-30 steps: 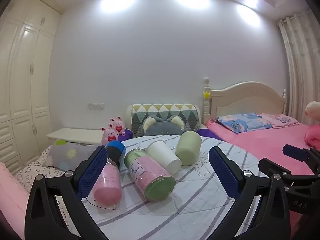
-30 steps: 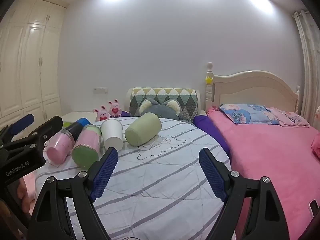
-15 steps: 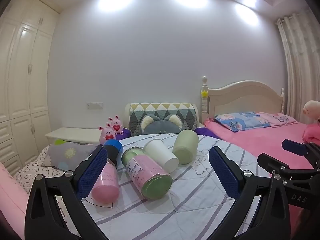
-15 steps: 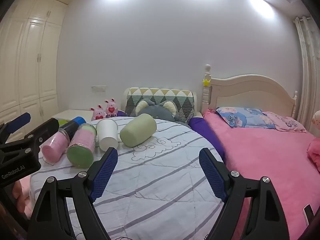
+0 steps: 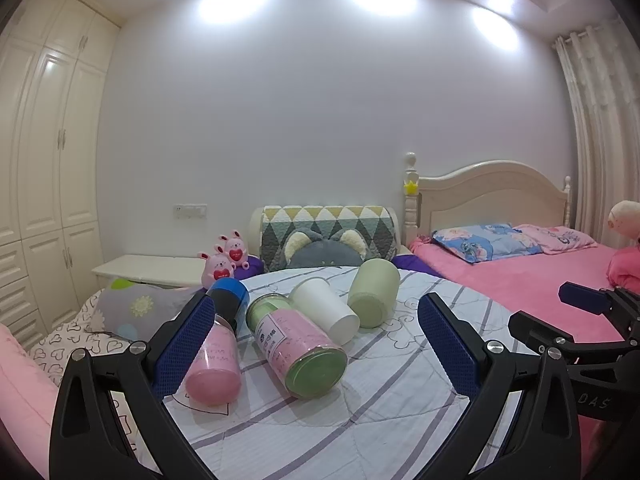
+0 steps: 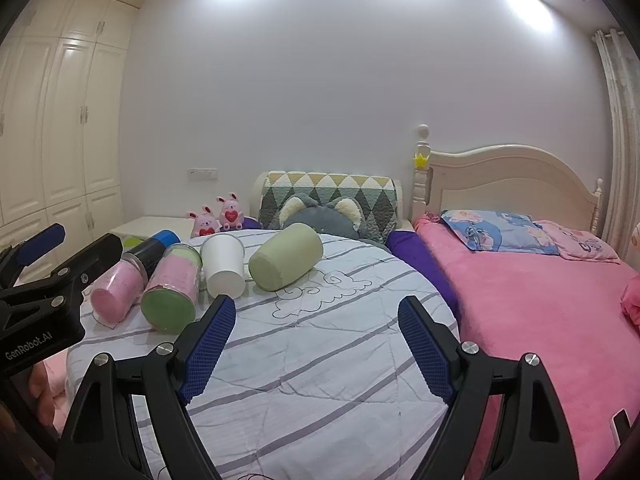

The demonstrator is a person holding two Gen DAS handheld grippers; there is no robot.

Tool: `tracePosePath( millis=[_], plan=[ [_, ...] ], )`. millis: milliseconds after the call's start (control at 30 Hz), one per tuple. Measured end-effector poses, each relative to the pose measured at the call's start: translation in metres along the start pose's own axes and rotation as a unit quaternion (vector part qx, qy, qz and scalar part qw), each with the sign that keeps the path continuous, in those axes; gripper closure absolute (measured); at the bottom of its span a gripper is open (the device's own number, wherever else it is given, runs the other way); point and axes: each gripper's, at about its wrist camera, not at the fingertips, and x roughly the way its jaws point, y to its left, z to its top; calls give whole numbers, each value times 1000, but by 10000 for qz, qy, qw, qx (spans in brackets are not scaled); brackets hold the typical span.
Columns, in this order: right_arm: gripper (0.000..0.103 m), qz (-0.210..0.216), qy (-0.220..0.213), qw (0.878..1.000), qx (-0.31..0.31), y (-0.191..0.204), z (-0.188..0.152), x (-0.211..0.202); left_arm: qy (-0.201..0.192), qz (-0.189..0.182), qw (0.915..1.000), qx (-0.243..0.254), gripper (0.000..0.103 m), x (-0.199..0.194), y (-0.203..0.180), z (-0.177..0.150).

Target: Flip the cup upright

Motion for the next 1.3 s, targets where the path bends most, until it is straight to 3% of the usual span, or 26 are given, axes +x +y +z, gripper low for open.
tracePosePath(
  millis=[1300],
  plan=[
    [18,130,354,9993,64,-1,-2,24,212,72,9997,11,0,12,1,-5]
  ],
)
